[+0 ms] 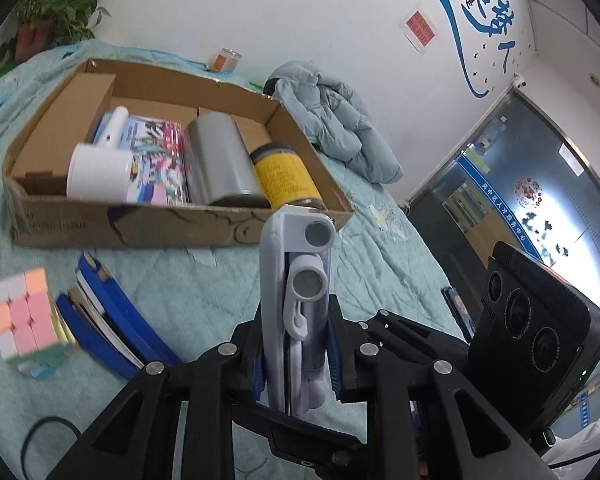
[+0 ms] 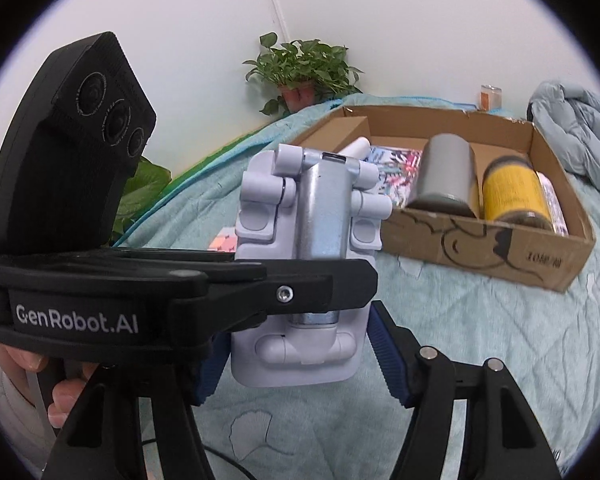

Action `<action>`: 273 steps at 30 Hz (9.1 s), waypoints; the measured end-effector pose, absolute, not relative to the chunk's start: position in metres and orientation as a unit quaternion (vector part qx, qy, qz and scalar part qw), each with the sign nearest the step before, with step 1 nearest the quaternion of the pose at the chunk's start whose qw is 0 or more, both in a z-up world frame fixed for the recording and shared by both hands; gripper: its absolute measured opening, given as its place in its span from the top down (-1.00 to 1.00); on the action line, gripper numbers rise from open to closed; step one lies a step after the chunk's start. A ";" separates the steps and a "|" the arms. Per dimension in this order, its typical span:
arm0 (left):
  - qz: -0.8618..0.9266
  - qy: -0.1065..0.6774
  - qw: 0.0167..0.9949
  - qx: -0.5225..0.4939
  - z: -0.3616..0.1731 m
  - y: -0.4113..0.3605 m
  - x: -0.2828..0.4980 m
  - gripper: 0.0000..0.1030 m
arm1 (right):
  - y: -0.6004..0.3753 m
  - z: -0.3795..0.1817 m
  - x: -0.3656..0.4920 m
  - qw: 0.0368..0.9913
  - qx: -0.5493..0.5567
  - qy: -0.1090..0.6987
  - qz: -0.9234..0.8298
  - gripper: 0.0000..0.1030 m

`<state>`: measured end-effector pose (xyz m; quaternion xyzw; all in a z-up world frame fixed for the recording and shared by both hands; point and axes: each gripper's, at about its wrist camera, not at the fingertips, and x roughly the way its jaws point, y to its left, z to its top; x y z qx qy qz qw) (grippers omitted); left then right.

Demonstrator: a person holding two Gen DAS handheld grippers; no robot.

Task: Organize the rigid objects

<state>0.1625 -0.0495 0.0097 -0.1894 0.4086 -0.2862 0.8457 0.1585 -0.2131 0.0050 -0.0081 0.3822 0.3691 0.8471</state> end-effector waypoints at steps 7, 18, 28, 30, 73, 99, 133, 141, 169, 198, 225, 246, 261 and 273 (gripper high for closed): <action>-0.285 0.404 0.852 -0.171 0.036 -0.042 0.208 0.59 | -0.203 0.023 0.200 0.845 -0.026 0.380 0.375 -0.25; -0.287 0.450 0.826 -0.181 0.044 -0.024 0.323 0.59 | -0.180 0.037 0.303 0.795 0.016 0.481 0.369 -0.25; -0.277 0.498 0.794 -0.214 -0.002 -0.012 0.375 0.59 | -0.168 0.001 0.350 0.766 0.044 0.544 0.341 -0.23; -0.274 0.504 0.791 -0.213 -0.008 -0.013 0.379 0.59 | -0.167 -0.003 0.355 0.762 0.058 0.553 0.330 -0.23; -0.043 0.311 0.946 -0.073 0.027 -0.021 0.163 -0.99 | -0.246 0.012 0.179 0.907 -0.040 0.376 0.188 -0.90; 0.062 0.363 0.924 -0.104 -0.026 0.052 0.093 -0.99 | -0.158 -0.046 0.165 0.845 -0.123 0.394 0.340 -0.68; -0.200 0.489 0.807 -0.265 -0.081 -0.039 0.186 -0.98 | -0.290 -0.053 0.166 0.844 0.060 0.450 0.287 -0.60; -0.213 0.495 0.802 -0.257 -0.087 -0.044 0.191 -0.98 | -0.244 -0.073 0.156 0.841 -0.047 0.450 0.295 -0.04; -0.262 0.491 0.791 -0.256 -0.100 -0.058 0.184 0.17 | -0.273 -0.071 0.176 0.765 0.182 0.529 0.321 0.45; -0.243 0.398 0.855 -0.228 0.041 -0.010 0.254 0.17 | -0.231 0.032 0.243 0.827 0.123 0.418 0.354 0.49; -0.175 0.445 0.858 -0.188 0.015 0.010 0.380 -0.54 | -0.197 0.015 0.336 0.848 0.077 0.455 0.260 -0.48; -0.032 0.278 0.960 -0.027 0.027 -0.008 0.177 -0.99 | -0.246 -0.019 0.226 0.906 -0.026 0.404 0.126 -0.61; -0.007 0.279 0.958 -0.073 0.040 0.020 0.137 -0.75 | -0.251 0.003 0.196 0.907 -0.018 0.359 0.221 -0.91; -0.011 0.406 0.893 -0.197 -0.035 0.088 0.158 -0.99 | -0.177 -0.016 0.169 0.826 -0.066 0.371 0.420 -0.99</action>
